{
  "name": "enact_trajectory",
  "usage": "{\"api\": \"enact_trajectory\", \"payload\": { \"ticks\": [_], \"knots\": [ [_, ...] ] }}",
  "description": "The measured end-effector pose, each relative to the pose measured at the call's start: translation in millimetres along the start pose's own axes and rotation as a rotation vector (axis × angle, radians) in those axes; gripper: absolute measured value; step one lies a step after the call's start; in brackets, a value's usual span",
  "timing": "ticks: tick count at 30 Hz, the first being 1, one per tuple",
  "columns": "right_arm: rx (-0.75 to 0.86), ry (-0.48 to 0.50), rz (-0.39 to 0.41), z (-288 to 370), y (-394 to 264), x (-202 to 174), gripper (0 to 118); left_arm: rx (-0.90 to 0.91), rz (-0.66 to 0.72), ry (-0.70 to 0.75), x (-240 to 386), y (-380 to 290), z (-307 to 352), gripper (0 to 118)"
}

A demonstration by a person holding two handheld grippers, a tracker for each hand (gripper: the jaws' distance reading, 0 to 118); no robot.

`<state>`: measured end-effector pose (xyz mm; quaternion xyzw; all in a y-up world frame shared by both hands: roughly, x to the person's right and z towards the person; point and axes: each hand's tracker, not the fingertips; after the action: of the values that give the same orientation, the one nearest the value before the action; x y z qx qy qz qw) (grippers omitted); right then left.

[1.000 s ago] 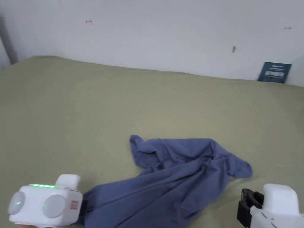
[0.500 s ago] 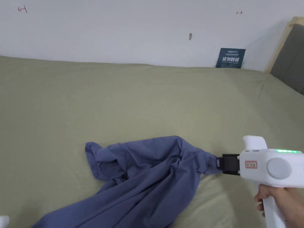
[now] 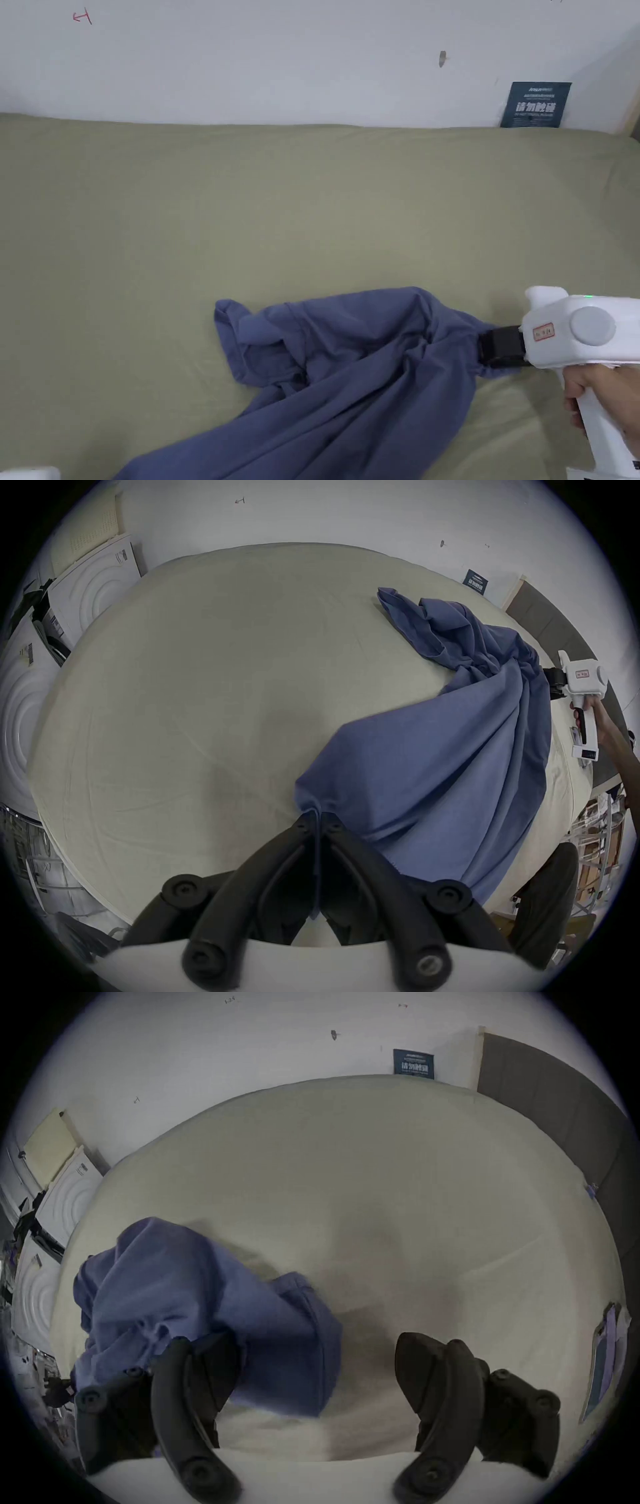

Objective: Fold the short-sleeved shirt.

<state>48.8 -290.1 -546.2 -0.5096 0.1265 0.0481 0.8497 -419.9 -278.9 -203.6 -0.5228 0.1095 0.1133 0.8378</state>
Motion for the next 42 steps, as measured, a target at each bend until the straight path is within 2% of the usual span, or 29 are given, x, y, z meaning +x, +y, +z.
{"api": "enact_trajectory", "payload": {
  "ticks": [1, 2, 4, 5, 7, 9, 12, 18, 20, 24, 27, 32, 34, 42],
  "knots": [
    [0.008, -0.054, 0.041, 5.2, -1.6, -2.8, 53, 0.000, -0.001, 0.002, 0.5, 0.7, 0.4, 0],
    [0.021, -0.013, 0.036, 15.4, -1.7, -2.3, 41, -0.003, -0.002, 0.003, 1.1, 1.2, 1.8, 0],
    [0.041, 0.079, 0.005, 36.9, -1.0, 4.5, 5, -0.009, 0.002, -0.007, -1.2, 4.7, 5.9, 0],
    [0.088, 0.027, -0.001, 49.4, -9.5, 4.5, 2, -0.007, 0.008, -0.010, -3.1, 7.2, 9.7, 0],
    [0.101, 0.055, 0.033, 77.8, -17.4, 9.3, 2, 0.017, 0.015, -0.014, -9.9, 12.7, 21.9, 0],
    [0.176, 0.001, 0.060, 118.1, -13.7, 7.5, 2, 0.104, 0.026, 0.009, -13.8, 24.9, 48.4, 0],
    [0.262, 0.017, 0.040, 176.3, -19.6, 29.1, 2, 0.233, 0.043, 0.063, -21.7, 42.6, 91.9, 0],
    [0.393, -0.005, 0.072, 283.7, -40.3, 51.6, 2, 0.432, 0.038, 0.159, -36.2, 85.9, 173.6, 0],
    [0.466, -0.046, 0.074, 305.6, -40.9, 60.5, 2, 0.479, 0.037, 0.193, -39.5, 99.8, 194.7, 0],
    [0.523, -0.042, 0.039, 353.4, -39.4, 75.9, 2, 0.539, 0.017, 0.215, -37.2, 123.8, 234.2, 0],
    [0.564, -0.075, 0.048, 376.5, -34.2, 83.5, 2, 0.583, 0.010, 0.227, -33.3, 140.6, 254.2, 0],
    [0.618, -0.086, 0.006, 404.4, -19.1, 81.0, 2, 0.629, 0.034, 0.197, -25.0, 170.2, 269.3, 0],
    [0.626, -0.120, 0.011, 408.0, -7.2, 80.7, 2, 0.640, 0.024, 0.206, -18.1, 183.5, 272.0, 0],
    [0.647, -0.147, -0.021, 409.2, 53.9, 77.5, 2, 0.677, 0.021, 0.241, 12.2, 238.0, 277.3, 0]
  ]
}}
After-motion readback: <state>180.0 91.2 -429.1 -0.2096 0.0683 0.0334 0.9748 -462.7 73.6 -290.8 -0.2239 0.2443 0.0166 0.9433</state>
